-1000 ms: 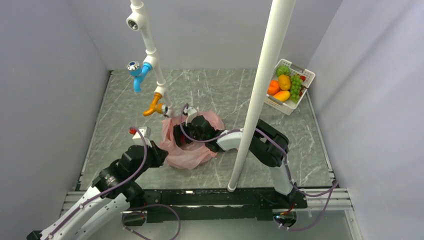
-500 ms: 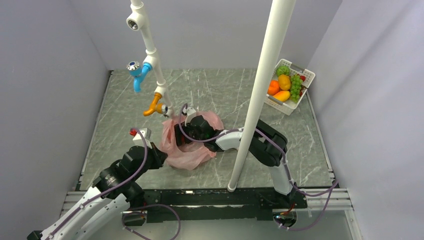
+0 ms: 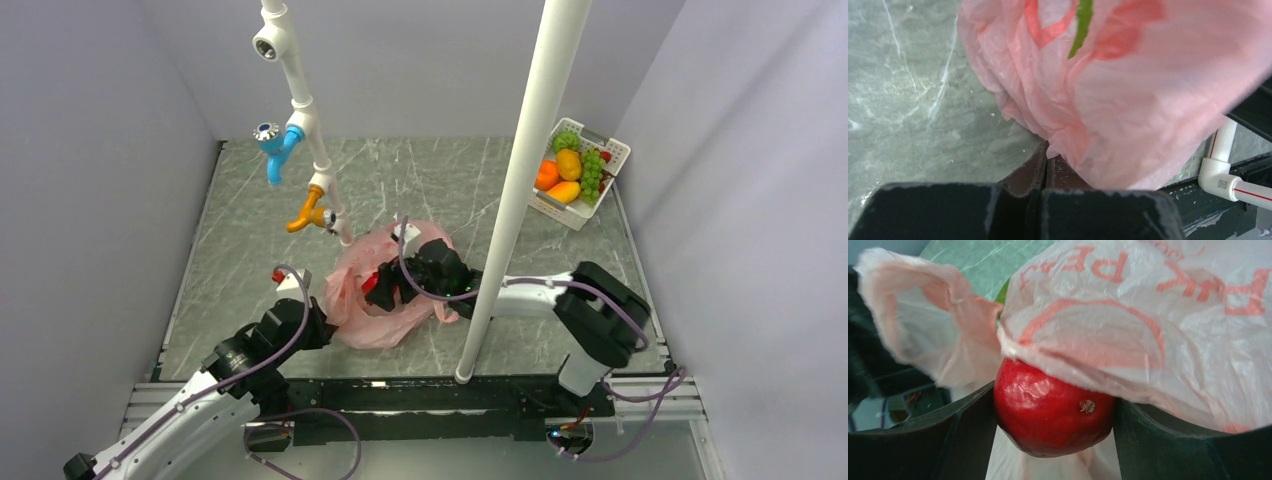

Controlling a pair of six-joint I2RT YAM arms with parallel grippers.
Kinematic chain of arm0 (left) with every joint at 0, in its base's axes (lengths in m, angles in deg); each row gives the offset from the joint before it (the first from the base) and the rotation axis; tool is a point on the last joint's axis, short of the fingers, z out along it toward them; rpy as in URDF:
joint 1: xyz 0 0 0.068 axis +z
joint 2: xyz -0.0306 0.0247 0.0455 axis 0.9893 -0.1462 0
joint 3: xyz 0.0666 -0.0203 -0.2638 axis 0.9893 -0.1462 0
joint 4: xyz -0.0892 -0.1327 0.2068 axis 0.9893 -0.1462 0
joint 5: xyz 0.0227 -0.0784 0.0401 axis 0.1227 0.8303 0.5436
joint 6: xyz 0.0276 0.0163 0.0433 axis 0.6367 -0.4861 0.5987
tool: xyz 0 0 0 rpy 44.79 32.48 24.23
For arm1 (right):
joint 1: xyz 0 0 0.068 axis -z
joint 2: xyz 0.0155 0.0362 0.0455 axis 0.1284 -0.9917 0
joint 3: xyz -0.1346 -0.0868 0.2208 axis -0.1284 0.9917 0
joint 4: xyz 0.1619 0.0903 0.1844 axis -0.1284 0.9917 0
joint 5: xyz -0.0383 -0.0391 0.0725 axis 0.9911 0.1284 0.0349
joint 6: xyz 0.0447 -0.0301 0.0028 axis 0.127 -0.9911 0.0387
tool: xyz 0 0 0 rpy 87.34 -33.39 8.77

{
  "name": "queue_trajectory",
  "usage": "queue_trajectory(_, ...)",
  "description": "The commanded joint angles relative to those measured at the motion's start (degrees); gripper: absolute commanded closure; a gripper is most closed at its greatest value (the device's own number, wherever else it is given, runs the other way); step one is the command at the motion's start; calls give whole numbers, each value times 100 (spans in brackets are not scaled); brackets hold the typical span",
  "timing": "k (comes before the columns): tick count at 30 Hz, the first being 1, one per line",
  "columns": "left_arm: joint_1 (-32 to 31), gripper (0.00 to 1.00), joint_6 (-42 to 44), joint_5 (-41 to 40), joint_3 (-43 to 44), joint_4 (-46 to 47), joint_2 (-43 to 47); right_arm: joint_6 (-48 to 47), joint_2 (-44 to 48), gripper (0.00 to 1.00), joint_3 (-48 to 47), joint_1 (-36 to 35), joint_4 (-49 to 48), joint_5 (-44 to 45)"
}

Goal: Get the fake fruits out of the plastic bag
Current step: Take out the fake fruit from the plastic bag, then place the fake fruit in the bin.

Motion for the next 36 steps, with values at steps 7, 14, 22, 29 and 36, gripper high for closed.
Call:
queue_trajectory(7,-24,100,10,385,-199,513,-259,-165,2374,87,986,98,890,308)
queue_trajectory(14,-26,100,13,562,-200,870,-409,216,3113,92,1069,819,898,-892)
queue_trajectory(22,-29,100,101,578,56,1025,-700,-539,4050,94,233,1084,2763,-221)
queue_trajectory(29,-22,100,258,579,425,1053,-786,-763,5262,98,349,2163,4081,1366)
queue_trajectory(36,-23,100,496,625,716,1170,-825,-90,5681,100,665,3399,5071,2674)
